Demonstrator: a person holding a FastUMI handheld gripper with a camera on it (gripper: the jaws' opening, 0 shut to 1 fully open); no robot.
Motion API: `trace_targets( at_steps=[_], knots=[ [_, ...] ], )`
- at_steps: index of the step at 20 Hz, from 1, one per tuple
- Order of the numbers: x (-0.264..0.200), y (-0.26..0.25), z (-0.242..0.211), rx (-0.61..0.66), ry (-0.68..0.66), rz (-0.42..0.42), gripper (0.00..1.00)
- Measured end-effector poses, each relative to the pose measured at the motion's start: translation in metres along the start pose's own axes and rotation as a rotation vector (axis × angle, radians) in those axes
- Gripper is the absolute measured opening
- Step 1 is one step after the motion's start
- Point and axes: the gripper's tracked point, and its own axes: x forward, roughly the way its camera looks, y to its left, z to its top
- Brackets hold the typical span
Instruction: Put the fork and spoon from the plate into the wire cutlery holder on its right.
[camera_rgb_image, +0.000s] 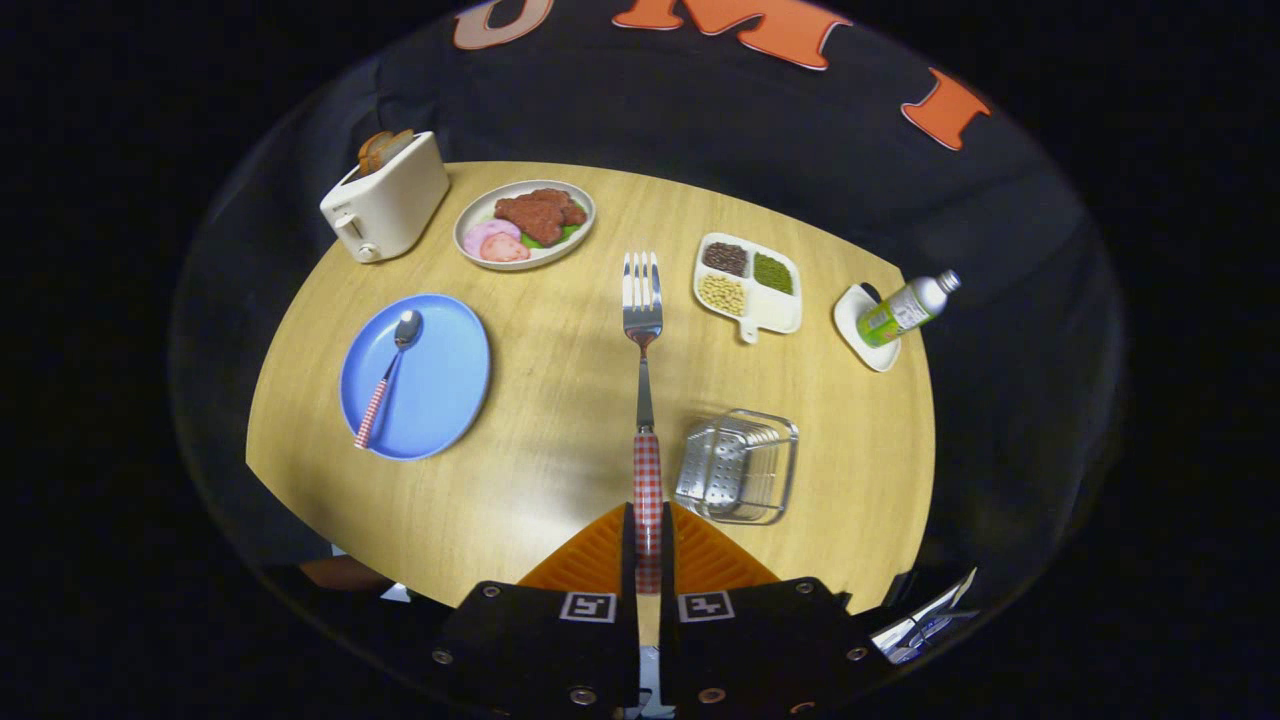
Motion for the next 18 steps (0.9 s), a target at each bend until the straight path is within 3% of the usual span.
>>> trace_targets(
  at_steps=[5, 18],
  knots=[
    [0.002, -0.047, -0.034, -0.043, 0.075, -0.012, 0.08],
    [0.01, -0.085, -0.063, -0.247, 0.375, -0.012, 0.08]
  ],
)
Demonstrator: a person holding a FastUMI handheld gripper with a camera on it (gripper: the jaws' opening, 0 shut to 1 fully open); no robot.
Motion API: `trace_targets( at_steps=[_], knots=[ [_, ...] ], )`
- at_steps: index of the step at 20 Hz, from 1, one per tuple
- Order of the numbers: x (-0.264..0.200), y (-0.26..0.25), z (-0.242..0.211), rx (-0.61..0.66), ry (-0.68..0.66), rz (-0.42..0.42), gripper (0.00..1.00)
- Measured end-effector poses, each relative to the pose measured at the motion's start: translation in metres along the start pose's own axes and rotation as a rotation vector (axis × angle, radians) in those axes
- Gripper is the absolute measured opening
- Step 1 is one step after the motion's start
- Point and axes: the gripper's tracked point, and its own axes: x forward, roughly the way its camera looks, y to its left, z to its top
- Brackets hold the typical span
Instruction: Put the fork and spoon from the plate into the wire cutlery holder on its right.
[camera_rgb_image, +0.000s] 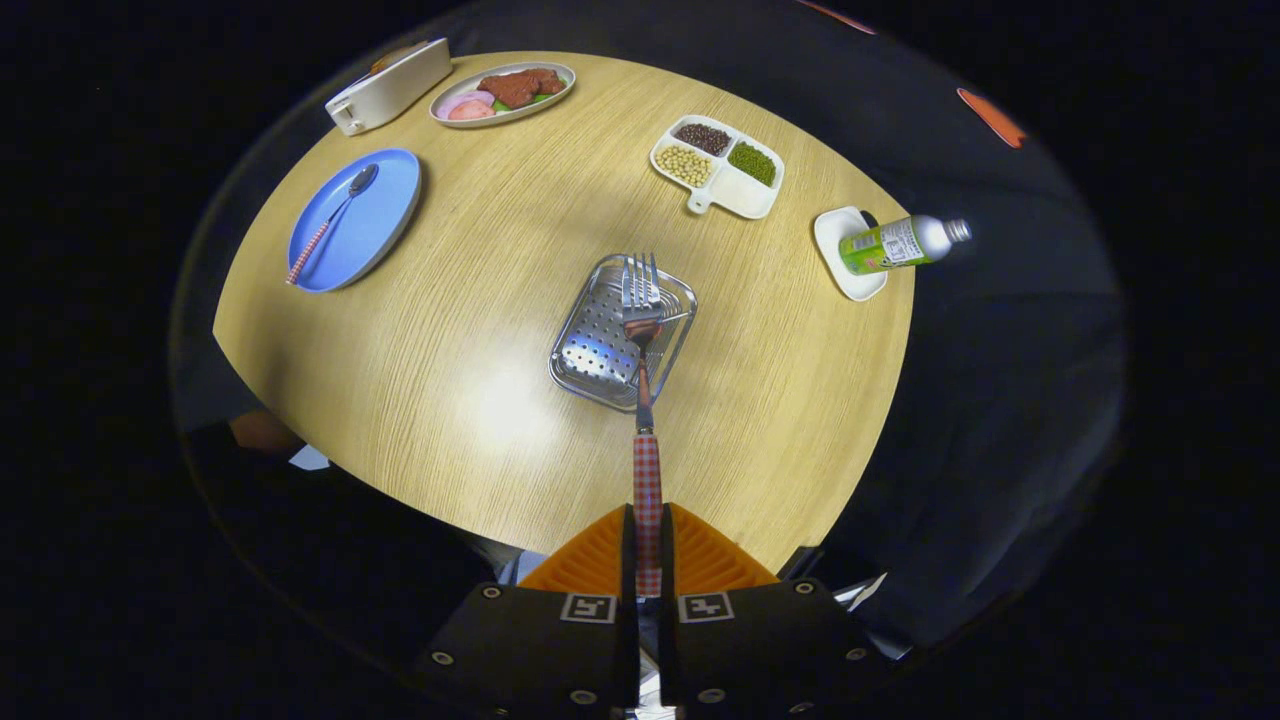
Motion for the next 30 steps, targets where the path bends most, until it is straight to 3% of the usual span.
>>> trace_targets(
  at_steps=[3, 14, 18, 23, 30],
  knots=[
    [0.004, -0.003, -0.001, -0.003, 0.068, 0.008, 0.08],
    [0.004, 0.005, 0.01, -0.233, 0.317, 0.084, 0.08],
    [0.013, -0.004, 0.024, -0.229, 0.359, 0.097, 0.11],
    [0.014, -0.003, 0.038, -0.182, 0.288, 0.16, 0.16],
    [-0.022, 0.011, 0.076, -0.096, -0.093, 0.245, 0.19]
  ],
)
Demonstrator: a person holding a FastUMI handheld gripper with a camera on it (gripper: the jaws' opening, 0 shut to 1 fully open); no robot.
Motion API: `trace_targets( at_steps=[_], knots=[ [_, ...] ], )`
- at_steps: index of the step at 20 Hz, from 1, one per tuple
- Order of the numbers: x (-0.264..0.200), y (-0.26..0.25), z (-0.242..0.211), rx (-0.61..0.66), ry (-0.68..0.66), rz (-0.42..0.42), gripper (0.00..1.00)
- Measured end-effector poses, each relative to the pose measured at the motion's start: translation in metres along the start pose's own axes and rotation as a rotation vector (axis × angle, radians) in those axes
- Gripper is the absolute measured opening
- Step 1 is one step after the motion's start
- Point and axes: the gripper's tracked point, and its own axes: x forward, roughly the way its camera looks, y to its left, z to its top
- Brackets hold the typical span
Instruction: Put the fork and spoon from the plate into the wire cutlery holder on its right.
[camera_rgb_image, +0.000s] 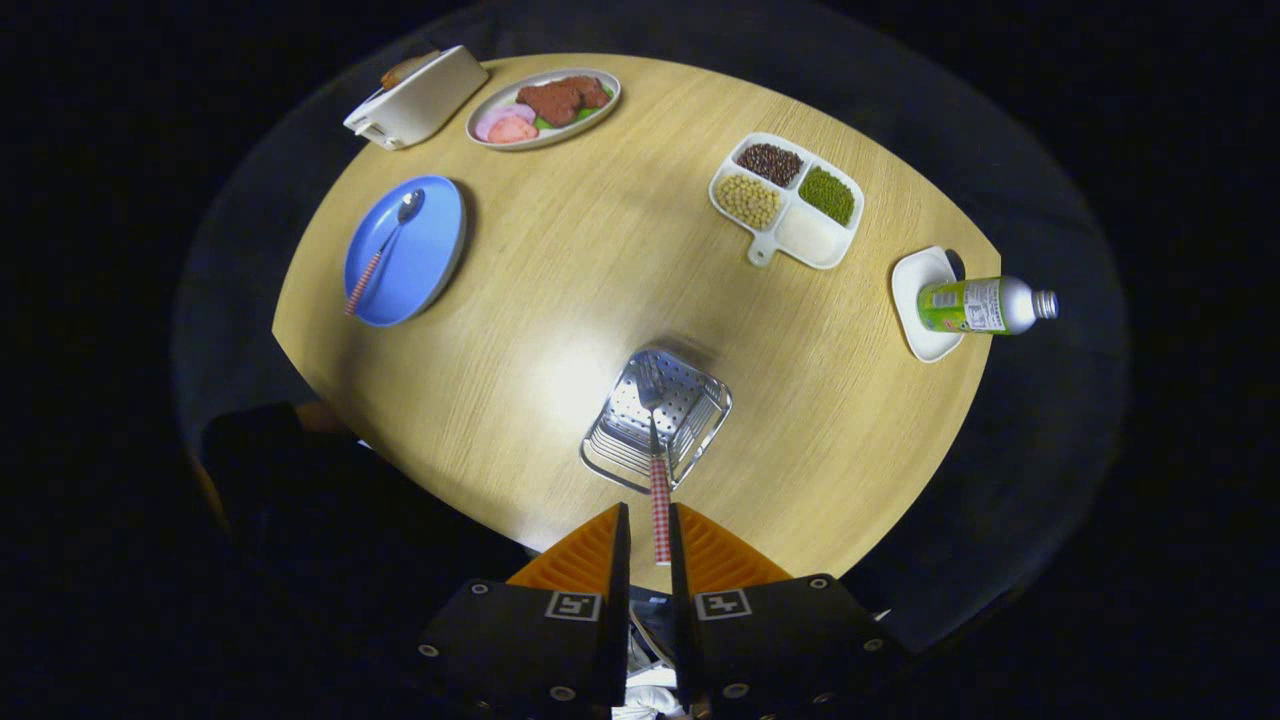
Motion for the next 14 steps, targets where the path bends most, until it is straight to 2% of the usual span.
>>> trace_targets(
  at_steps=[2, 3, 8, 11, 13, 14],
  knots=[
    [-0.011, 0.007, 0.007, -0.009, -0.099, -0.019, 0.29],
    [-0.016, 0.009, 0.012, -0.008, -0.148, -0.039, 0.38],
    [-0.037, 0.039, 0.035, 0.011, -0.375, -0.104, 0.63],
    [-0.037, 0.072, 0.043, 0.02, -0.423, -0.09, 0.75],
    [-0.031, 0.09, 0.049, 0.044, -0.429, -0.1, 0.8],
    [-0.027, 0.105, 0.053, 0.049, -0.426, -0.075, 0.81]
  ],
)
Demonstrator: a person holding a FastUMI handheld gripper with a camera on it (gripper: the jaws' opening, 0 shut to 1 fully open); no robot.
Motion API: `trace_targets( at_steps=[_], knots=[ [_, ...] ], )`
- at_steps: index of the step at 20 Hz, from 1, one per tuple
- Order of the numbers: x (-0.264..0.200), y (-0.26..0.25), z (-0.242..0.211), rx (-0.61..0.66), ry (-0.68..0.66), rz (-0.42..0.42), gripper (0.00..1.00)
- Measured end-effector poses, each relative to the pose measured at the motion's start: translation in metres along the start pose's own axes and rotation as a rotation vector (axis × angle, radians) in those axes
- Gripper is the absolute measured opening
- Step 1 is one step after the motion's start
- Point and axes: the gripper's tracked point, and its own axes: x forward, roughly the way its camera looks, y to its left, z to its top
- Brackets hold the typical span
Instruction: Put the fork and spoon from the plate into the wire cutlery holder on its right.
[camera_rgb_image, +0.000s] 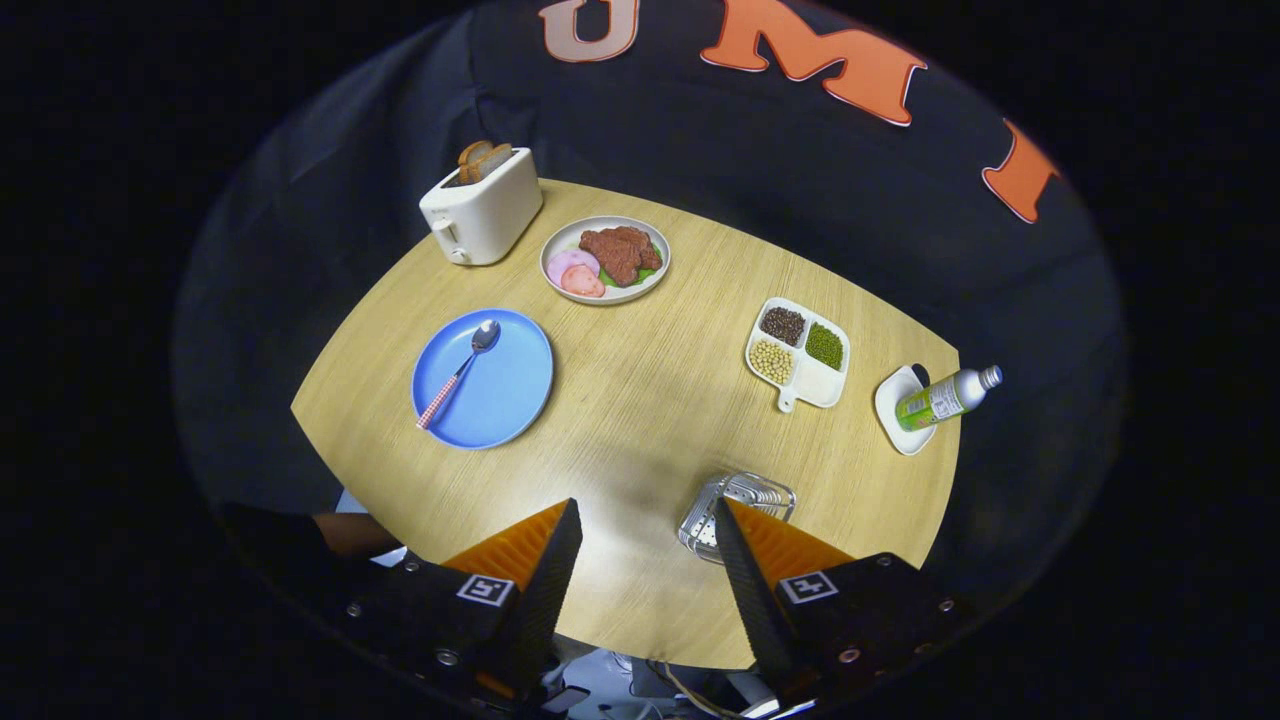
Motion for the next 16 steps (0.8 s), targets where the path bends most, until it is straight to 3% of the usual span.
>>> trace_targets(
  at_steps=[10, 16],
  knots=[
    [0.054, 0.147, 0.029, -0.061, 0.041, 0.176, 0.82],
    [0.095, 0.202, 0.047, -0.027, 0.082, 0.247, 0.82]
  ],
)
